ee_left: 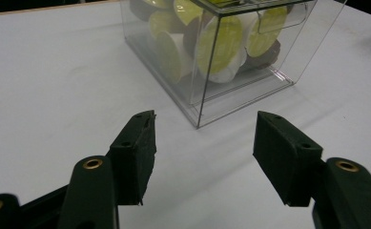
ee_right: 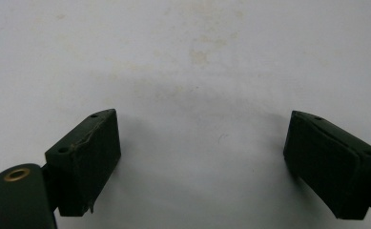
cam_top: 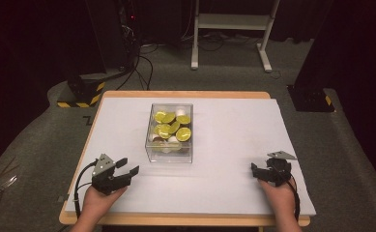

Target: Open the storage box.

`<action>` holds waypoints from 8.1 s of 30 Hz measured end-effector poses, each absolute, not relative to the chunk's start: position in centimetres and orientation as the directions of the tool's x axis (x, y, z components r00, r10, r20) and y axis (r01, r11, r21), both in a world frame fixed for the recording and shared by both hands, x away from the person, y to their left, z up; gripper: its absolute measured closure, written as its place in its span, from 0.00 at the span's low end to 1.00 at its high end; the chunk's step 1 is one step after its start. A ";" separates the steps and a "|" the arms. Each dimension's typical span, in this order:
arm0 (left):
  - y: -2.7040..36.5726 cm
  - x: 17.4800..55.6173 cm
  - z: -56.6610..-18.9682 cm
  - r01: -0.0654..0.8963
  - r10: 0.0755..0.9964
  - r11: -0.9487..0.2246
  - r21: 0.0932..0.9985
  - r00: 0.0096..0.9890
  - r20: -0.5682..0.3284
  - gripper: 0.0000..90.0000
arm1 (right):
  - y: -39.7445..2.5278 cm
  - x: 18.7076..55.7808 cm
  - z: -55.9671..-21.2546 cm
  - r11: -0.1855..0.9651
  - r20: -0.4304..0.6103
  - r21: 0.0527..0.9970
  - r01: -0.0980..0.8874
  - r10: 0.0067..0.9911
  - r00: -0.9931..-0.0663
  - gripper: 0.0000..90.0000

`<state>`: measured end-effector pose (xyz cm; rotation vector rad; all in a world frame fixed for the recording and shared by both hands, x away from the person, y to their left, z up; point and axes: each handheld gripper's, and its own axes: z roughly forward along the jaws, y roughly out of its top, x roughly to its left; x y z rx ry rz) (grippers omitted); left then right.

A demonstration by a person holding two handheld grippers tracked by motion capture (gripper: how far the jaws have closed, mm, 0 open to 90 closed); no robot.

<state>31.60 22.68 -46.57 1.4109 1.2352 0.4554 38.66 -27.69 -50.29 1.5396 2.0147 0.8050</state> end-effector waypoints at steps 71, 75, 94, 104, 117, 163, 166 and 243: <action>15.1 37.0 -47.1 0.347 0.759 0.296 0.890 0.481 -0.440 0.57 | -27.7 38.6 -50.3 0.204 -0.030 0.703 0.681 0.966 -0.258 0.14; 15.3 37.2 -47.3 0.354 0.742 0.299 0.886 0.498 -0.449 0.62 | -27.6 38.6 -50.3 0.203 -0.032 0.704 0.680 0.966 -0.256 0.14; 15.7 37.6 -47.8 0.336 0.701 0.316 0.887 0.548 -0.457 0.78 | -27.6 38.6 -50.3 0.205 -0.034 0.706 0.679 0.966 -0.256 0.14; 16.3 37.4 -48.0 0.338 0.675 0.341 0.877 0.562 -0.479 0.84 | -27.6 38.6 -50.3 0.204 -0.033 0.705 0.679 0.966 -0.256 0.14; 16.8 37.4 -48.1 0.343 0.658 0.335 0.877 0.581 -0.479 0.89 | -27.6 38.6 -50.3 0.204 -0.033 0.705 0.679 0.966 -0.256 0.14; 17.5 34.8 -48.1 0.352 0.633 0.309 0.884 0.618 -0.467 0.92 | -27.6 38.6 -50.3 0.204 -0.034 0.706 0.678 0.966 -0.256 0.14; 17.5 34.3 -48.1 0.356 0.631 0.309 0.882 0.618 -0.470 0.92 | -27.6 38.6 -50.3 0.206 -0.035 0.707 0.677 0.966 -0.257 0.14; 17.5 32.1 -48.7 0.384 0.550 0.323 0.865 0.668 -0.501 0.89 | -27.6 38.5 -50.3 0.207 -0.036 0.708 0.675 0.965 -0.259 0.15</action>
